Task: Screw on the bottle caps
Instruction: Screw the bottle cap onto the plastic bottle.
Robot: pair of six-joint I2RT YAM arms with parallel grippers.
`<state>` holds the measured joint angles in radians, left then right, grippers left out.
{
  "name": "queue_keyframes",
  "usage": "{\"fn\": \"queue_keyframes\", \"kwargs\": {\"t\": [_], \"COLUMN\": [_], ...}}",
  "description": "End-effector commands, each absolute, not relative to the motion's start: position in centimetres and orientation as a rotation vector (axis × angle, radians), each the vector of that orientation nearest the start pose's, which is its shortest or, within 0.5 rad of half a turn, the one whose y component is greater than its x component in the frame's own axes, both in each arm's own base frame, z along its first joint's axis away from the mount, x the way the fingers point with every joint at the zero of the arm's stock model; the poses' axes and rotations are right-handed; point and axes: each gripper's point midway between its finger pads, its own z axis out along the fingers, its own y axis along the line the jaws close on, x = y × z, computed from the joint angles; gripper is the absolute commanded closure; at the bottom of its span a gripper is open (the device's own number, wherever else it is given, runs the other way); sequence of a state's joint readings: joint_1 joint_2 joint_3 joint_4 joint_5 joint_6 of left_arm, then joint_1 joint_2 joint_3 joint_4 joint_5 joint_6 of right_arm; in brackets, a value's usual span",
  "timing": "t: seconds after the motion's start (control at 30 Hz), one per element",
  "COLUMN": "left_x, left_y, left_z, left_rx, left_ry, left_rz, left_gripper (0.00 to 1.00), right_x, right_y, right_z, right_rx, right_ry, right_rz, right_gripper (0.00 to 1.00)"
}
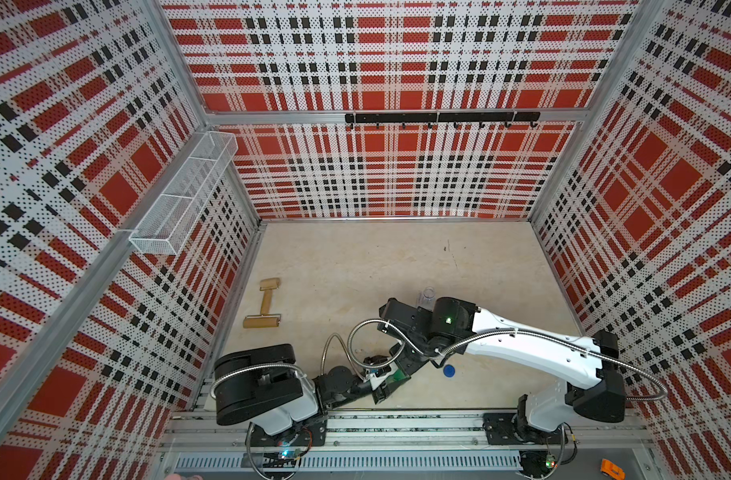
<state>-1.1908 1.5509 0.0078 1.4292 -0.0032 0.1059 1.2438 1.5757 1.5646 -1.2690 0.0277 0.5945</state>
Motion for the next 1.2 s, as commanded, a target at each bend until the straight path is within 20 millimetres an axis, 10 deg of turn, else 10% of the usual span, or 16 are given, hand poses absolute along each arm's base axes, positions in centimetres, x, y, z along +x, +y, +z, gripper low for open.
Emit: {"fn": "queue_keyframes", "kwargs": {"t": [0.0, 0.27, 0.33, 0.77, 0.9, 1.17], "left_x": [11.5, 11.3, 11.3, 10.8, 10.7, 10.1], "left_y": [-31.3, -31.4, -31.4, -31.5, -31.5, -31.6], "left_z": [14.8, 14.9, 14.8, 14.8, 14.7, 14.0], "left_rx": [1.018, 1.025, 1.029, 1.046, 1.048, 1.097], "left_ry": [1.216, 1.210, 1.212, 1.203, 1.204, 1.213], "left_rz": [-0.837, -0.842, -0.840, -0.871, -0.875, -0.947], "left_gripper": [0.48, 0.48, 0.48, 0.47, 0.47, 0.45], "right_x": [11.4, 14.2, 15.2, 19.8, 16.3, 10.2], "right_y": [38.0, 34.9, 33.5, 23.6, 26.6, 28.4], "right_z": [22.6, 28.5, 30.3, 35.9, 35.4, 28.0], "right_rx": [-0.810, -0.736, -0.709, -0.479, -0.858, -1.578], "right_ry": [2.710, 2.518, 2.448, 2.137, 2.056, 2.168], "right_rz": [0.669, 0.650, 0.621, 0.390, 0.569, 0.409], "right_gripper": [0.83, 0.47, 0.00, 0.00, 0.00, 0.17]}}
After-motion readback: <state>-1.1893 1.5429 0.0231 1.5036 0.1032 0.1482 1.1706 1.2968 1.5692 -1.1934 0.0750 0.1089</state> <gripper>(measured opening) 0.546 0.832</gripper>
